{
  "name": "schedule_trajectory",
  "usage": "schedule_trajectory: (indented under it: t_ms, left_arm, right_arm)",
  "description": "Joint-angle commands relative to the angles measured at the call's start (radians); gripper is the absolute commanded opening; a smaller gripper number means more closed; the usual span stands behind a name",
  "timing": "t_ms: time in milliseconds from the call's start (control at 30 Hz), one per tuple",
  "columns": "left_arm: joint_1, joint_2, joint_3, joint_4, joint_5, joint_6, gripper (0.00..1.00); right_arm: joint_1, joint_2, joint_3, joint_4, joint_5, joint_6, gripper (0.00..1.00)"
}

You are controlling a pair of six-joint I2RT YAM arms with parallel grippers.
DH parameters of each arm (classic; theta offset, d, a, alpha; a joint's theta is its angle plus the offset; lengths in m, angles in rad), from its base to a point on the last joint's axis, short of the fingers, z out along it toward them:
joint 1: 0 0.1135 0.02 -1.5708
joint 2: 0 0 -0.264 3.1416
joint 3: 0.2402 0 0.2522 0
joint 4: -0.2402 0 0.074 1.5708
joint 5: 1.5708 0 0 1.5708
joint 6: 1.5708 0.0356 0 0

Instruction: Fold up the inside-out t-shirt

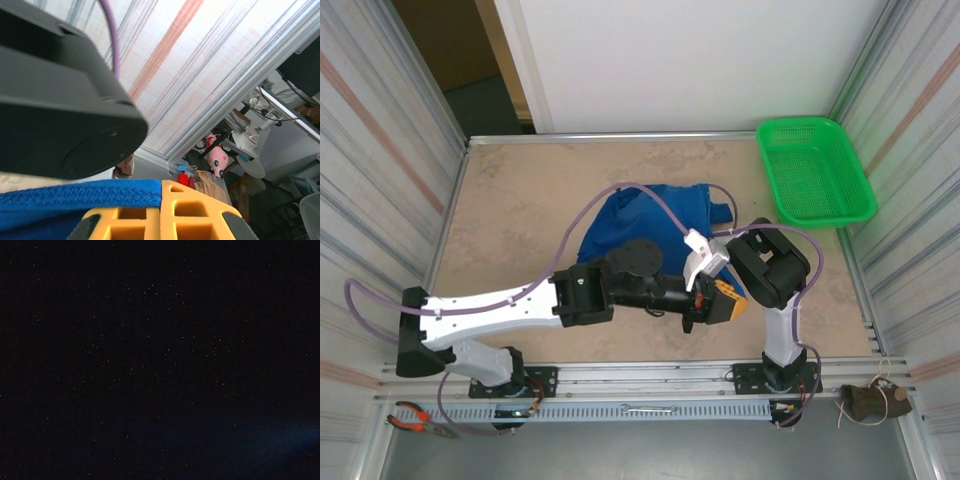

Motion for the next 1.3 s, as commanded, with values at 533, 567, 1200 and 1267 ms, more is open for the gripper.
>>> schedule_trajectory:
  t_ms: [533, 567, 1200, 1267]
  left_arm:
    - [-0.068, 0.004, 0.054, 0.109, 0.097, 0.012, 0.0]
    - [-0.068, 0.007, 0.056, 0.11, 0.097, 0.011, 0.0]
    - [-0.059, 0.001, 0.039, 0.113, 0.041, 0.0, 0.0]
    - [-0.059, 0.001, 0.039, 0.113, 0.038, -0.001, 0.0]
  right_arm:
    - [-0.025, 0.147, 0.344, -0.65, 0.109, 0.018, 0.99]
    - [-0.024, 0.159, 0.362, -0.696, 0.115, 0.036, 0.99]
    - [-0.062, 0.272, 0.491, -0.975, 0.005, 0.162, 0.14]
    - [-0.073, 0.253, 0.466, -0.923, -0.022, 0.145, 0.04]
